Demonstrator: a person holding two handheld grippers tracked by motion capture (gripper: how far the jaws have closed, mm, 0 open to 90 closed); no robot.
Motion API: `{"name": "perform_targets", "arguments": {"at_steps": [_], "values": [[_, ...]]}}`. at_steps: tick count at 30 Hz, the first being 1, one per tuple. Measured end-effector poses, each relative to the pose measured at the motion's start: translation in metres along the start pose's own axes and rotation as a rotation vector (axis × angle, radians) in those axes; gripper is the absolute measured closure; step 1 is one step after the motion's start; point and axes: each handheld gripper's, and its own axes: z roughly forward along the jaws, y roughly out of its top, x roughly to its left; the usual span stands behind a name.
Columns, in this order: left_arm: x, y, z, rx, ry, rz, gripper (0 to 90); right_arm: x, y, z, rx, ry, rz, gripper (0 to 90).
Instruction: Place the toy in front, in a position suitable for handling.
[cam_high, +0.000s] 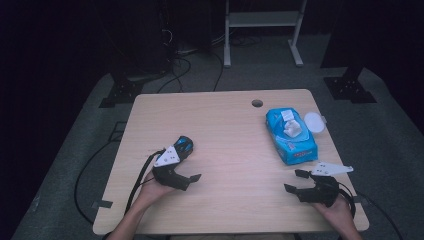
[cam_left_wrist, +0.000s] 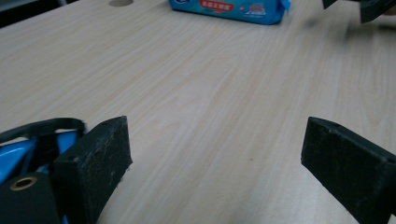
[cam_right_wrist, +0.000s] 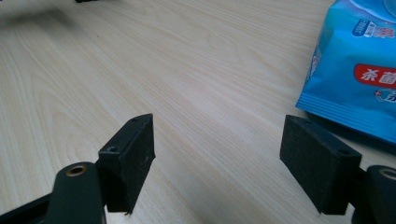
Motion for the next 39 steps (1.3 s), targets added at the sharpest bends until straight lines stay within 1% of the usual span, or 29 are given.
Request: {"name": "perform_targets", "arguments": {"at_steps": [2,4,5,6,7,8,9,10,11,12,13,14,16,17,20,21,22,24,25,26,27,28,29,31,32,35,38,39], "values": [[0.004,0.003,-0.003,0.006,0.022,0.014,7.8,0.001,0.001,0.000,-0.001,-0.001,-0.007,25.2],[0.010,0.009,-0.006,0.013,0.029,0.013,7.8,0.001,0.002,0.000,-0.007,0.000,-0.009,25.2],[0.013,0.011,-0.008,0.015,0.041,0.018,7.8,0.001,0.002,0.000,-0.006,0.003,-0.011,25.2],[0.016,0.014,-0.009,0.013,0.049,0.024,7.8,0.001,0.002,0.000,-0.006,0.003,-0.011,25.2],[0.022,0.019,-0.012,0.000,0.065,0.018,7.8,0.001,0.002,0.000,-0.008,0.003,-0.014,25.2],[0.022,0.019,-0.012,0.000,0.065,0.018,7.8,0.002,0.002,0.000,-0.008,0.005,-0.010,25.2],[0.026,0.021,-0.013,0.005,0.070,0.023,7.8,0.002,0.002,-0.001,-0.008,0.005,-0.011,25.2],[0.033,0.026,-0.014,0.009,0.088,0.029,7.8,0.002,0.003,-0.001,-0.008,0.004,-0.013,25.2],[0.033,0.026,-0.014,0.009,0.088,0.029,7.8,0.002,0.003,-0.001,-0.008,0.005,-0.017,25.2],[0.041,0.029,-0.016,0.008,0.102,0.020,7.8,0.002,0.003,-0.001,-0.008,0.005,-0.018,25.2],[0.046,0.030,-0.018,0.008,0.110,0.013,7.8,0.003,0.004,-0.001,-0.008,0.005,-0.019,25.2],[0.046,0.030,-0.018,0.008,0.110,0.013,7.9,0.003,0.004,-0.001,-0.008,0.005,-0.019,25.2],[0.055,0.031,-0.020,0.011,0.130,0.000,7.9,0.004,0.004,-0.001,-0.006,0.005,-0.027,25.2],[0.065,0.029,-0.021,0.024,0.139,-0.025,7.8,0.005,0.004,-0.001,-0.004,0.006,-0.028,25.2],[0.076,0.023,-0.020,0.053,0.149,-0.050,7.9,0.005,0.004,-0.001,-0.001,0.006,-0.033,25.2],[0.078,0.020,-0.019,0.058,0.148,-0.068,7.9,0.005,0.004,-0.001,-0.002,0.006,-0.036,25.2],[0.078,0.020,-0.019,0.058,0.148,-0.068,7.9,0.005,0.004,-0.001,-0.002,0.006,-0.036,25.2],[0.082,0.014,-0.016,0.082,0.153,-0.076,7.8,0.006,0.004,0.000,0.000,0.007,-0.035,25.2],[0.083,0.010,-0.013,0.095,0.154,-0.080,7.9,0.006,0.004,0.000,0.001,0.008,-0.033,25.2],[0.084,0.004,-0.009,0.124,0.159,-0.084,7.8,0.007,0.005,0.001,0.007,0.008,-0.032,25.2],[0.084,0.004,-0.009,0.124,0.159,-0.084,7.9,0.007,0.005,0.001,0.007,0.008,-0.032,25.2],[0.085,0.001,-0.007,0.139,0.163,-0.085,7.9,0.007,0.005,0.001,0.005,0.009,-0.038,25.2],[0.086,-0.001,-0.004,0.150,0.158,-0.093,7.9,0.007,0.005,0.002,0.006,0.010,-0.039,25.2],[0.088,-0.005,0.000,0.190,0.155,-0.101,7.9,0.007,0.005,0.002,0.007,0.011,-0.040,25.2],[0.089,-0.008,0.004,0.218,0.157,-0.097,7.9,0.007,0.004,0.002,0.007,0.011,-0.040,25.2],[0.090,-0.010,0.010,0.245,0.157,-0.097,8.0,0.007,0.004,0.002,0.009,0.013,-0.036,25.2],[0.090,-0.013,0.015,0.286,0.156,-0.083,8.1,0.008,0.004,0.002,0.009,0.015,-0.035,25.2],[0.090,-0.014,0.016,0.291,0.153,-0.089,8.2,0.008,0.004,0.002,0.009,0.015,-0.036,25.2]]}}
